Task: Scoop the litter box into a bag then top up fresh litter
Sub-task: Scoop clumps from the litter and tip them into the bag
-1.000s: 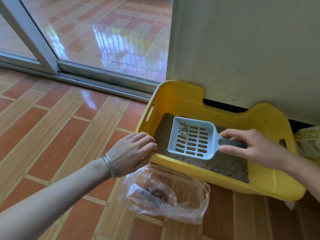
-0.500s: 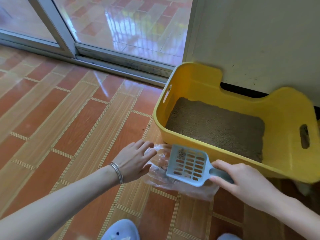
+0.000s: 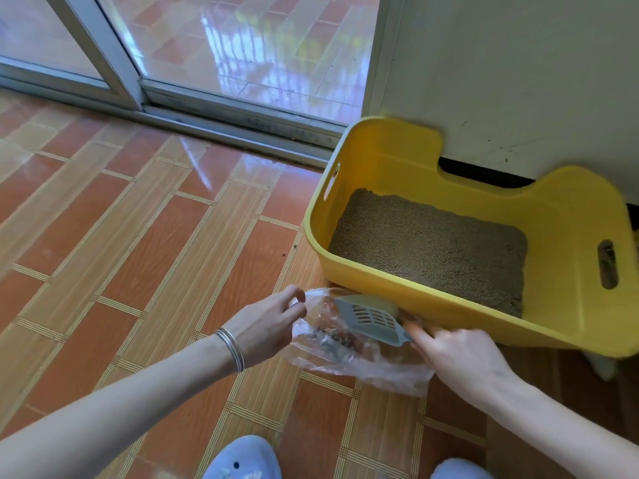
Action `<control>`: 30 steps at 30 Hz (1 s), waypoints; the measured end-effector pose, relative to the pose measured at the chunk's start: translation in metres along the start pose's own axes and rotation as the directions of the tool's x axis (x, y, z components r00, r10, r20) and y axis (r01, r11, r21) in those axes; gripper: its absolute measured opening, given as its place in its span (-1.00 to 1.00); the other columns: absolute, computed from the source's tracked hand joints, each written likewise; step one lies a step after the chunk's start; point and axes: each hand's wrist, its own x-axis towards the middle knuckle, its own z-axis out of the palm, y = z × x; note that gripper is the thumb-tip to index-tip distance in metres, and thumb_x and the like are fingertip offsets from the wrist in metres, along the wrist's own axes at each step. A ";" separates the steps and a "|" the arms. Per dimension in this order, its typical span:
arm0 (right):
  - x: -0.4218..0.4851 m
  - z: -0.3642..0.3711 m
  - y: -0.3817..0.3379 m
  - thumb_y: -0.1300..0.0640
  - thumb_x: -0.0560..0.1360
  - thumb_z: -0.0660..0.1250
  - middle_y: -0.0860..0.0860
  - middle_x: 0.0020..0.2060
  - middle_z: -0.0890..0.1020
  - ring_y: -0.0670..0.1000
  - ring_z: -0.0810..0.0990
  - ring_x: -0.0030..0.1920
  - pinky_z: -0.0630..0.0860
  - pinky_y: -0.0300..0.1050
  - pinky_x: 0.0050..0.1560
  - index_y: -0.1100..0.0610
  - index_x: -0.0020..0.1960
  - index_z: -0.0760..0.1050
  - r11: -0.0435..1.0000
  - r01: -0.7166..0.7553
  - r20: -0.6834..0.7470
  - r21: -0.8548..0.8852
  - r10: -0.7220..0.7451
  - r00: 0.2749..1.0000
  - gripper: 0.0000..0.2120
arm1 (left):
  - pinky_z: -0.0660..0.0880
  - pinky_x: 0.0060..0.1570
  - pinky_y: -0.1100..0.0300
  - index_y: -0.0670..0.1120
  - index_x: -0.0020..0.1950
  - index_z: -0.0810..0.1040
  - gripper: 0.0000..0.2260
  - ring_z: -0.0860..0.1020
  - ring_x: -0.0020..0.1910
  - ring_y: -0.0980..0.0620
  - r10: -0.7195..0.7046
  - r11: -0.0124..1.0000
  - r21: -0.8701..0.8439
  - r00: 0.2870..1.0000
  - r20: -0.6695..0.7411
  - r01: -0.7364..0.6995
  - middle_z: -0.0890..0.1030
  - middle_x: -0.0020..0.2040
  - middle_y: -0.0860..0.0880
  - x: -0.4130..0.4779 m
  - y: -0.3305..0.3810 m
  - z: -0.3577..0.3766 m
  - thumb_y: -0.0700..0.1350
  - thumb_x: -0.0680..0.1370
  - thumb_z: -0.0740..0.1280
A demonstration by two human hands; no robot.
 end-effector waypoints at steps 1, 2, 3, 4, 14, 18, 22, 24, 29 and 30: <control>-0.001 -0.002 0.002 0.17 -0.07 0.67 0.00 -0.63 0.49 0.04 0.43 -0.72 0.23 -0.29 -0.73 0.08 -0.09 0.63 1.000 -0.005 0.010 0.019 0.005 1.000 -0.44 | 0.52 -0.54 0.19 -0.12 -0.02 0.42 -0.67 0.56 -0.31 0.01 0.002 1.000 -0.003 1.000 -0.004 -0.002 0.39 0.09 -0.07 0.001 0.000 0.000 -0.27 0.32 0.48; -0.004 -0.004 0.004 0.16 -0.02 0.66 0.00 -0.61 0.50 0.04 0.45 -0.70 0.25 -0.27 -0.72 0.08 -0.08 0.63 0.999 0.000 0.013 0.039 0.000 1.000 -0.48 | 0.52 -0.54 0.20 -0.11 -0.02 0.42 -0.67 0.56 -0.30 0.01 0.005 1.000 -0.003 1.000 -0.009 -0.005 0.36 0.09 -0.05 0.002 0.001 -0.002 -0.26 0.33 0.48; -0.007 -0.009 0.005 0.16 0.06 0.64 -0.01 -0.57 0.52 0.03 0.47 -0.67 0.27 -0.25 -0.72 0.08 -0.07 0.62 0.998 0.012 0.003 0.056 -0.012 1.000 -0.54 | 0.51 -0.55 0.21 -0.11 -0.01 0.42 -0.67 0.55 -0.30 0.03 0.008 1.000 -0.001 1.000 -0.013 -0.008 0.36 0.09 -0.04 0.003 0.001 -0.004 -0.25 0.33 0.48; -0.012 -0.014 0.008 0.13 0.17 0.58 -0.02 -0.53 0.54 0.02 0.50 -0.63 0.30 -0.23 -0.71 0.08 -0.05 0.60 0.996 0.021 -0.004 0.086 -0.021 1.000 -0.63 | 0.50 -0.56 0.23 -0.10 -0.02 0.43 -0.68 0.55 -0.29 0.04 0.016 1.000 0.004 1.000 -0.018 -0.016 0.38 0.09 -0.04 0.004 0.002 -0.008 -0.24 0.33 0.48; -0.048 -0.104 0.093 -0.41 0.45 -0.07 -0.22 -0.38 0.58 -0.23 0.51 -0.42 0.43 -0.29 -0.46 -0.26 0.10 0.37 0.879 -0.073 0.019 0.471 0.072 0.997 -0.59 | 0.48 -0.19 0.16 -0.10 -0.05 0.50 -0.91 0.47 -0.14 -0.01 0.318 0.948 0.089 0.890 -0.326 -0.306 0.56 -0.04 -0.06 0.060 0.022 -0.067 -0.19 0.52 0.21; -0.027 -0.109 0.153 -0.45 0.37 0.03 -0.08 -0.27 0.64 -0.11 0.56 -0.37 0.51 -0.11 -0.33 -0.15 0.16 0.44 0.856 -0.232 0.141 0.463 0.188 0.972 -0.45 | 0.45 -0.16 0.11 -0.07 0.04 0.44 -0.84 0.50 -0.09 -0.04 0.365 0.931 0.116 0.896 -0.252 -0.346 0.56 -0.03 -0.03 0.105 0.041 -0.068 -0.07 0.50 0.21; 0.005 -0.103 0.204 -0.21 0.49 0.17 -0.22 -0.37 0.43 -0.20 0.43 -0.37 0.38 -0.21 -0.37 -0.04 0.24 0.42 0.943 -0.308 0.299 0.127 0.260 0.918 -0.60 | 0.48 -0.24 0.10 -0.04 0.04 0.46 -0.72 0.51 -0.15 -0.02 0.403 0.913 0.113 0.909 -0.111 -0.391 0.55 -0.09 0.01 0.141 0.067 -0.050 0.10 0.55 0.09; 0.021 -0.096 0.218 -0.18 0.53 0.16 -0.17 -0.32 0.42 -0.16 0.39 -0.36 0.28 -0.25 -0.42 -0.05 0.25 0.42 0.974 -0.216 0.316 -0.072 0.227 0.921 -0.63 | 0.48 -0.31 0.14 -0.01 -0.05 0.49 -0.68 0.50 -0.22 0.01 0.428 0.902 0.102 0.902 -0.065 -0.420 0.53 -0.17 0.05 0.150 0.072 -0.038 0.13 0.58 0.02; 0.059 -0.074 0.235 -0.03 0.55 0.21 -0.15 -0.41 0.32 -0.12 0.36 -0.36 0.20 -0.26 -0.48 0.00 0.18 0.46 0.963 -0.003 0.435 -0.270 0.125 0.892 -0.75 | 0.45 -0.38 0.25 0.07 -0.20 0.45 -0.63 0.48 -0.33 0.10 0.463 0.886 0.063 0.886 -0.029 -0.460 0.48 -0.31 0.13 0.157 0.068 -0.024 0.14 0.62 -0.05; 0.067 -0.069 0.238 0.01 0.55 0.20 -0.13 -0.41 0.31 -0.10 0.36 -0.35 0.19 -0.26 -0.48 0.03 0.19 0.47 0.950 0.035 0.449 -0.310 0.114 0.886 -0.76 | 0.46 -0.39 0.25 0.08 -0.21 0.44 -0.64 0.48 -0.34 0.10 0.464 0.885 0.050 0.886 -0.026 -0.462 0.47 -0.31 0.14 0.157 0.067 -0.023 0.14 0.62 -0.04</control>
